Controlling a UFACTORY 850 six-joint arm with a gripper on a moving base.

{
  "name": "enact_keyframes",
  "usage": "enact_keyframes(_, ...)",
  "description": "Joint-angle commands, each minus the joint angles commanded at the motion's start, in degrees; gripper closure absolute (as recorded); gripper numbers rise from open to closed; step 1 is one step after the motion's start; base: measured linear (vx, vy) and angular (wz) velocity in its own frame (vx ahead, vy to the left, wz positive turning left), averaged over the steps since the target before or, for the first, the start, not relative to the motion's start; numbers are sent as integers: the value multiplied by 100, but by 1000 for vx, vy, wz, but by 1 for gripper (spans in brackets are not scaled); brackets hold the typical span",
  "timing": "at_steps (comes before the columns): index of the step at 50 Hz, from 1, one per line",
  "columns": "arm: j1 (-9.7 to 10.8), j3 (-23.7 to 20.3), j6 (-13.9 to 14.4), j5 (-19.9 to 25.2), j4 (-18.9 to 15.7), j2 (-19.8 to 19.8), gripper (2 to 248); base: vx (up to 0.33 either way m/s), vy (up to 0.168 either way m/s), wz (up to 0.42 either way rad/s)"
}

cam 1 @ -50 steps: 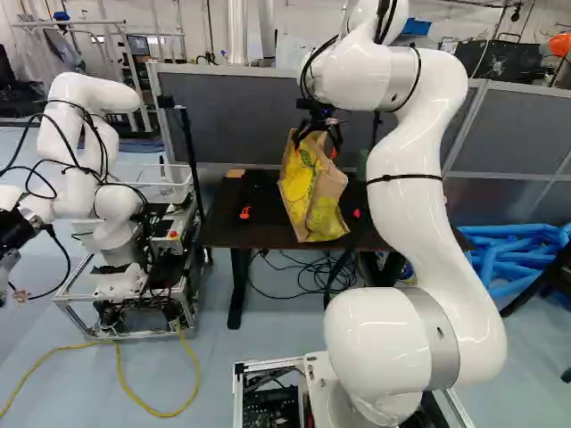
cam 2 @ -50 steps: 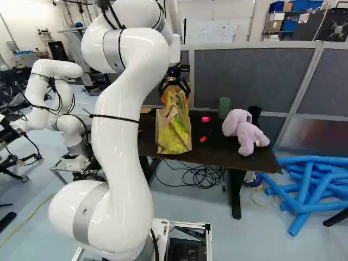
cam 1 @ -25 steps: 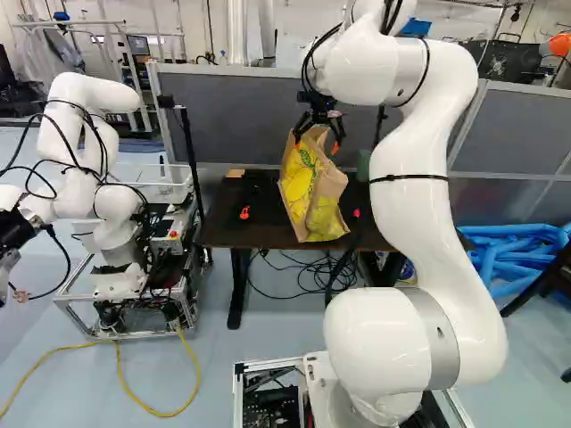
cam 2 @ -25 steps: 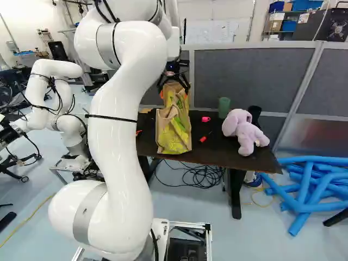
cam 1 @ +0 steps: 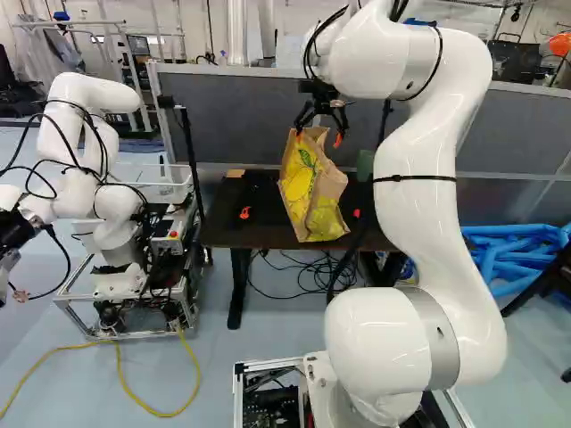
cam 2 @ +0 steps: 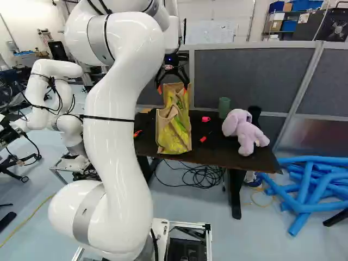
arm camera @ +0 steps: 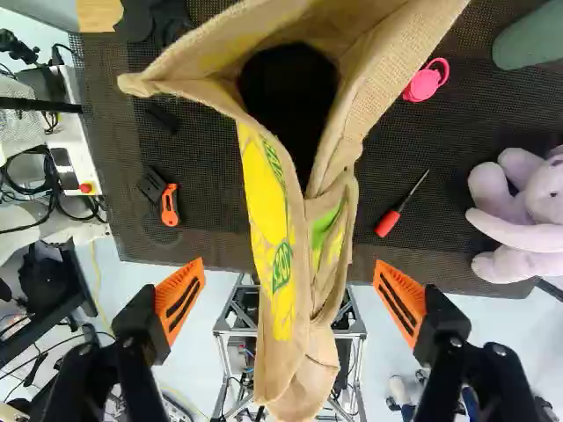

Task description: Pick up the bag on the ground and place it on the table

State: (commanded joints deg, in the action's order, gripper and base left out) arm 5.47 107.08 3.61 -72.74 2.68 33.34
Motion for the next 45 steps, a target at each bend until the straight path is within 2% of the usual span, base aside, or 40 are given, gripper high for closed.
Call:
enact_keyframes(18, 0, 27, 0, 0, 0, -205, 3, 0, 0, 0)
enact_keyframes(45, 0, 30, 0, 0, 0, -222, 3, -1, 0, 0)
